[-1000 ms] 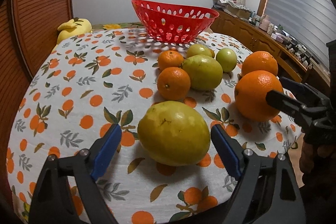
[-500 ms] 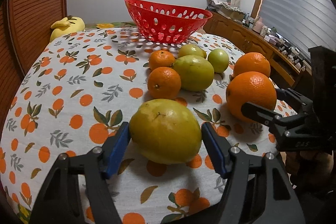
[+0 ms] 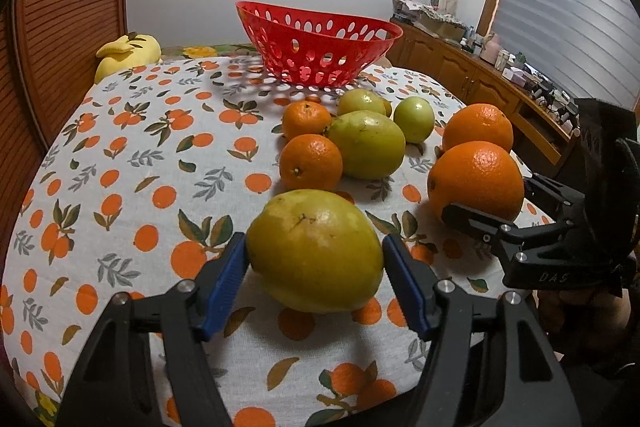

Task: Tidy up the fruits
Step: 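Close the left gripper on the yellow pomelo while the right gripper grasps the large orange, then lift the pomelo and orange and carry both over the red basket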

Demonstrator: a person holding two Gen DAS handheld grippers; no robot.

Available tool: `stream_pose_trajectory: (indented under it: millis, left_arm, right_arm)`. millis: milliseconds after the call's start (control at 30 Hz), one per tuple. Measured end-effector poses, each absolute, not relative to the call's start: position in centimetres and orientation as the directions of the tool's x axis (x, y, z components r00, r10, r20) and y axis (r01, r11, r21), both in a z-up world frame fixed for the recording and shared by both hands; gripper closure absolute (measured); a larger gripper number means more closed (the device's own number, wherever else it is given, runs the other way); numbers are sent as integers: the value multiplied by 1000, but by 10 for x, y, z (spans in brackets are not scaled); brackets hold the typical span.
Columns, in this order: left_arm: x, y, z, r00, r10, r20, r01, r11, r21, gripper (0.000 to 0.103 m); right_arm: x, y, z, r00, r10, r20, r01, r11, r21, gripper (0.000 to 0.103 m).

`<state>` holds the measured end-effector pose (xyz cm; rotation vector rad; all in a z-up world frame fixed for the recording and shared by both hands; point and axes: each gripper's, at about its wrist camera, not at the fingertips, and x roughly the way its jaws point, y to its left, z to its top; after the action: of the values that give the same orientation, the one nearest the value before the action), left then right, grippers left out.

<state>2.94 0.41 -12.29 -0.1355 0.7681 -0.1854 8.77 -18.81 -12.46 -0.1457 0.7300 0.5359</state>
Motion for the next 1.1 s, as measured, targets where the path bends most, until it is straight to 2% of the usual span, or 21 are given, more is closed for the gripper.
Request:
stream_pose_trajectory:
  millis: [400, 1100]
  left_arm:
    - [31, 13, -101, 737, -213, -641, 116, 975, -191, 35]
    - [53, 16, -36, 816, -208, -539, 143, 977, -160, 35]
  right_arm:
    - [86, -188, -104, 600, 479, -640, -555, 826, 98, 12]
    - [97, -191, -29, 660, 512, -550, -591, 806, 41, 12]
